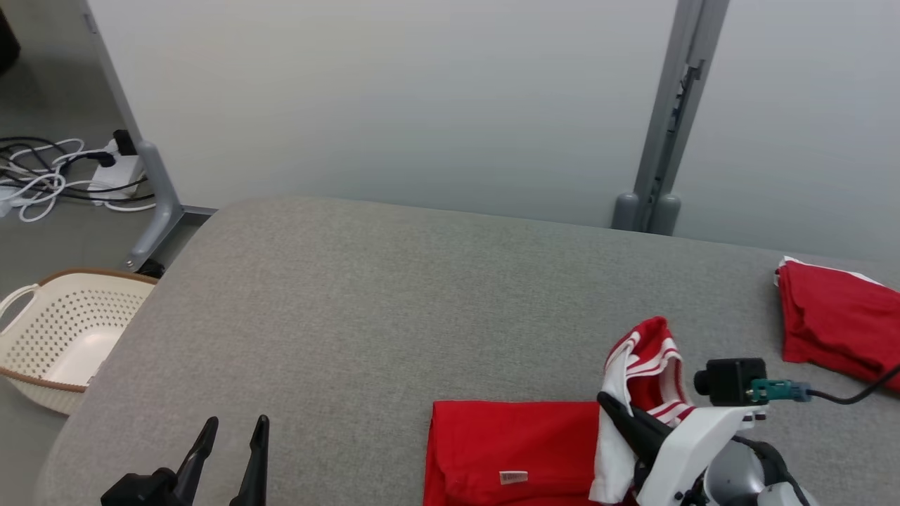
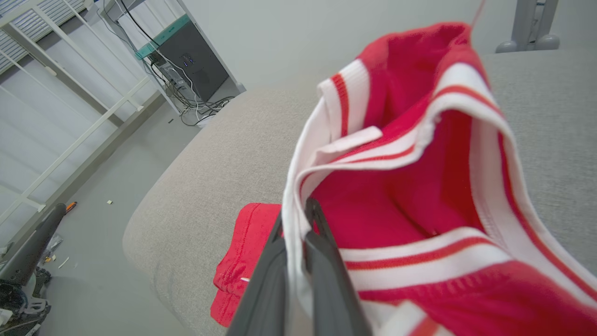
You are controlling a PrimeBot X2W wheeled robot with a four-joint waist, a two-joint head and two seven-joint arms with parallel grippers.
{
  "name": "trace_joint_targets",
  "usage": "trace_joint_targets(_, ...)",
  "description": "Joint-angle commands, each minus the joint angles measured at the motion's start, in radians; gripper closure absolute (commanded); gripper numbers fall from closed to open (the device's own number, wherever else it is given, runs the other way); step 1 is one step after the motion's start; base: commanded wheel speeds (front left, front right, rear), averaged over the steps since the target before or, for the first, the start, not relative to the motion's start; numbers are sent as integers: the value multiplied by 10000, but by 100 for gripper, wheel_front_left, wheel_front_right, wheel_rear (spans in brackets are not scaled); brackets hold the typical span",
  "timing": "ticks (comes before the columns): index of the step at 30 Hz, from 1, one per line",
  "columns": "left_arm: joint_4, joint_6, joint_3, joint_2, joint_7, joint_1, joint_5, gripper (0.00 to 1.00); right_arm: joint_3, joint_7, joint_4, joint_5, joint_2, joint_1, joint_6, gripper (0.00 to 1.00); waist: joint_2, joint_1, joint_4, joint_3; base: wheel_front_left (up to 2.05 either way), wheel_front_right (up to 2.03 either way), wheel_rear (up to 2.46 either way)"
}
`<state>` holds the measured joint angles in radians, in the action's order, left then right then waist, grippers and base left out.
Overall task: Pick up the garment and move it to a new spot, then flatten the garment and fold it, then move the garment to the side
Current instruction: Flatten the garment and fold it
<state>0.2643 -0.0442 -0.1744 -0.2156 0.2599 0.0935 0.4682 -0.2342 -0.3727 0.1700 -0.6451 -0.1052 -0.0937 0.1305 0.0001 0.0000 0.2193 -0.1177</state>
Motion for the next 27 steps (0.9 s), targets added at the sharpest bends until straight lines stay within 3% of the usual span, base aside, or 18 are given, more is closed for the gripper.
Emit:
trace_joint_targets(1,10,-76,-32,-61,-9,-246,-28,0,-113,-88,30,38,136,85,6,100,-1,0,397,5,0,0,0)
trace_joint_targets(9,126,-168,-238,-112,-91,-409,-30,0,-1106,-39,1682,-1184,530,-572,7,100,-1,0,1146,61,0,0,0)
trace_joint_targets(22,236,-123,-374,-181,-115,-620,-16,0,-3746,1944,4551,-3411,521,-2382,7,100,-1,0,1507,158,0,0,0)
trace_joint_targets(23,246,-118,-374,-189,-114,-620,0,0,-3924,2045,4708,-3550,521,-2500,7,59,-1,0,1487,164,0,0,0)
trace_joint_targets(24,254,-120,-358,-205,-111,-615,25,0,-4079,2158,4835,-3699,520,-2609,7,7,-1,0,1457,171,0,0,0)
trace_joint_targets(27,270,-120,-333,-230,-105,-602,66,0,-4400,2373,5011,-3994,520,-2764,7,0,-1,0,1373,175,0,0,0)
